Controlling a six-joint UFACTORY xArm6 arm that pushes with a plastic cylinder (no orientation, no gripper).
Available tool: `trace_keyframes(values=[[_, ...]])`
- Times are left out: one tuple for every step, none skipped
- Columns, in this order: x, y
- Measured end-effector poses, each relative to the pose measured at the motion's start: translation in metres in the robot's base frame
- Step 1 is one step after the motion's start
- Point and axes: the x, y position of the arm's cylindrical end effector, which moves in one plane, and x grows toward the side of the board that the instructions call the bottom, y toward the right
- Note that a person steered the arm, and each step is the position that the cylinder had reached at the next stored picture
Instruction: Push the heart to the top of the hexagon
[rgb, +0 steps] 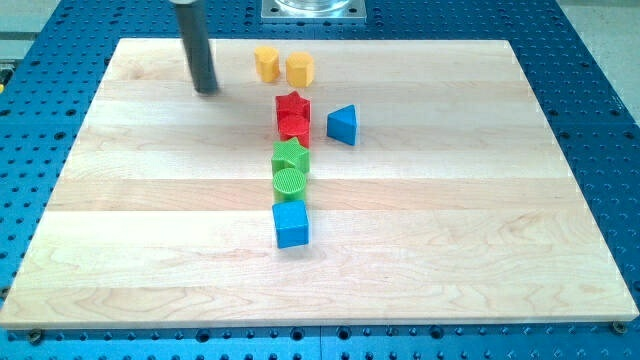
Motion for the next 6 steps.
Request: trace_keyframes(values=[[-0.026, 0.034], [-0.042, 0.077], [-0.011, 0.153], [0.015, 0.220], [0.006, 0.258], [-0.025, 0.255]])
